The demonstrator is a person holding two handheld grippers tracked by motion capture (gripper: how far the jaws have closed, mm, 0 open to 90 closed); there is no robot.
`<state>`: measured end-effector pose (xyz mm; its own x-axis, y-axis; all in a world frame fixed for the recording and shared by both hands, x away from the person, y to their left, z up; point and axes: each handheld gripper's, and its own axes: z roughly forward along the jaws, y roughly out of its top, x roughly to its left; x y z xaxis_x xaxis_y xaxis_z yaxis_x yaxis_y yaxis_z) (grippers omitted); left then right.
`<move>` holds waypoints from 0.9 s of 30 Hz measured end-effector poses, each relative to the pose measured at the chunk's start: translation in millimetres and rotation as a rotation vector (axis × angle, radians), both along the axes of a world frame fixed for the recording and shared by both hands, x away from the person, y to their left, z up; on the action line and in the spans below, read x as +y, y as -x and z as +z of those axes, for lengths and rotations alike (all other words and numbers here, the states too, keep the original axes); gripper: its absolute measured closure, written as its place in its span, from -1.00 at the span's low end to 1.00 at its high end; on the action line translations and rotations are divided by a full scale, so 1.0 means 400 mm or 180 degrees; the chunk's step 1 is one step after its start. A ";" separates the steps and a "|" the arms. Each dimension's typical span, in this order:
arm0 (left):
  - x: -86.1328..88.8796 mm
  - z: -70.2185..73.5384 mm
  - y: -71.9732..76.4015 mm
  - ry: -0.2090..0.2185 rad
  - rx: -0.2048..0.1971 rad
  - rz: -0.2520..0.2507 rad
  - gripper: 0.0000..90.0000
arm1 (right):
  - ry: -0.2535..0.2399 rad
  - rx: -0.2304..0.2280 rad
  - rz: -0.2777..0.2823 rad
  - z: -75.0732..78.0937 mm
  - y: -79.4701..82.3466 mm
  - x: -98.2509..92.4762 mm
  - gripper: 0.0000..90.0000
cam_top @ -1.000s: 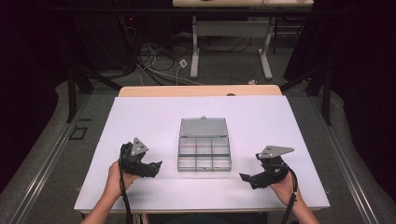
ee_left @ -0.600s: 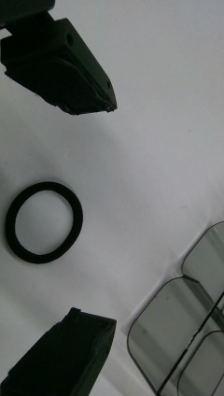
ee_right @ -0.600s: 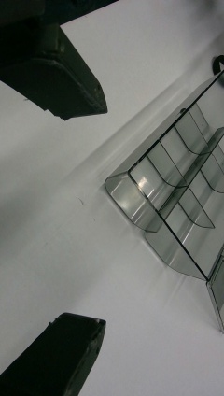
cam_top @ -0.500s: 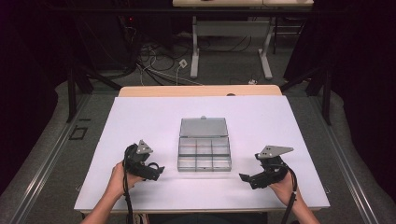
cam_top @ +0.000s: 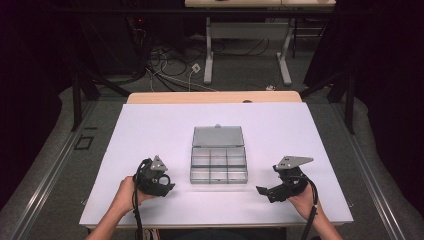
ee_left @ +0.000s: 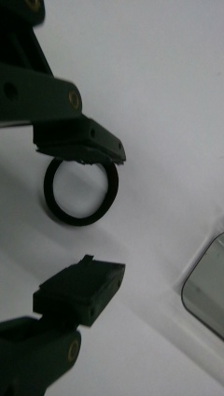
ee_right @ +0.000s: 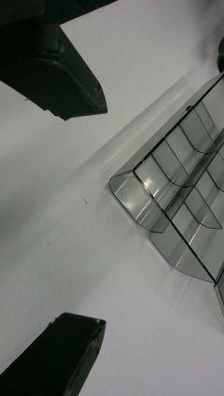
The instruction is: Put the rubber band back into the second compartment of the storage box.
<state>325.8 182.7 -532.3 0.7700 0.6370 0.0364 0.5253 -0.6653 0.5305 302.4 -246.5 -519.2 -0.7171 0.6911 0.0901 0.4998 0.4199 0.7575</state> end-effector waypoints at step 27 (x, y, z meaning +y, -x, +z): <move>0.027 -0.016 -0.031 0.0052 0.0427 0.0117 0.93 | 0.0045 0.0067 0.0034 -0.007 -0.003 0.005 -1.00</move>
<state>338.1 193.6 -538.7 0.7434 0.6645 -0.0759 0.6161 -0.6362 0.4644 303.5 -244.3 -522.0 -0.7225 0.6847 0.0955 0.5110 0.4360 0.7408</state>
